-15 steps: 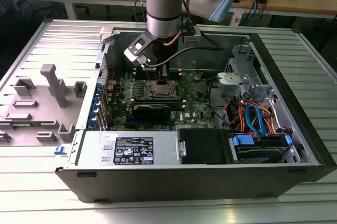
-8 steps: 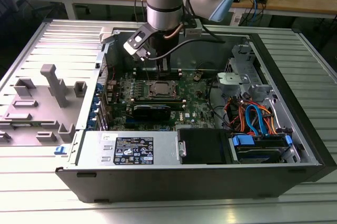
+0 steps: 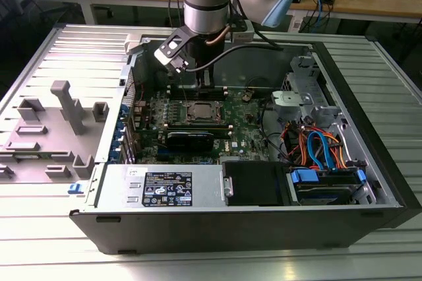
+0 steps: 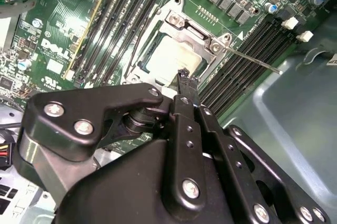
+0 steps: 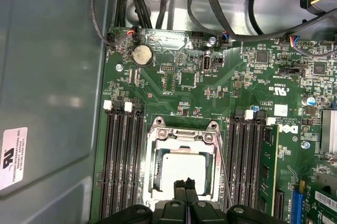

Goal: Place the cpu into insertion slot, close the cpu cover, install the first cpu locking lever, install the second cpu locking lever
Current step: 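Install the first cpu locking lever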

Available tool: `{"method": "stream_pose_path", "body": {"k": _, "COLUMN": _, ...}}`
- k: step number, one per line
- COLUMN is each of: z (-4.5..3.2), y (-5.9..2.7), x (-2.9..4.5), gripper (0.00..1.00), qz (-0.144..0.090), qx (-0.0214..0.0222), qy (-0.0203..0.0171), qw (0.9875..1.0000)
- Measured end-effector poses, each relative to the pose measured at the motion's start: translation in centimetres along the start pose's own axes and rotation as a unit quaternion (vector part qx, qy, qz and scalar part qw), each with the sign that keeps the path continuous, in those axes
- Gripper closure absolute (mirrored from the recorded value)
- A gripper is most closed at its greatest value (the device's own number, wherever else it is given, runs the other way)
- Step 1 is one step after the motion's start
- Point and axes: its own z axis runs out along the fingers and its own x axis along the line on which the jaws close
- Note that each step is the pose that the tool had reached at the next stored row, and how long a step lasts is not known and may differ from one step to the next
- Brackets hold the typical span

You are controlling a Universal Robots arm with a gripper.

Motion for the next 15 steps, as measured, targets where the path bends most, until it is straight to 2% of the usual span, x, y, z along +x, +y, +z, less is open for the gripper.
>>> {"method": "stream_pose_path", "body": {"k": 4, "z": -0.01, "y": 0.00, "x": 0.00, "gripper": 0.89, "qz": 0.000, "qx": 0.0001, "qy": 0.0001, "qw": 1.0000}}
{"method": "stream_pose_path", "body": {"k": 8, "z": -0.01, "y": 0.00, "x": 0.00, "gripper": 0.89, "qz": -0.037, "qx": 0.0009, "qy": 0.0009, "qw": 0.9993}}
{"method": "stream_pose_path", "body": {"k": 11, "z": -0.01, "y": 0.00, "x": 0.00, "gripper": 0.89, "qz": -0.062, "qx": 0.0015, "qy": 0.0015, "qw": 0.9981}}
{"method": "stream_pose_path", "body": {"k": 15, "z": -0.01, "y": 0.00, "x": 0.00, "gripper": 0.89, "qz": -0.101, "qx": 0.0023, "qy": 0.0024, "qw": 0.9949}}
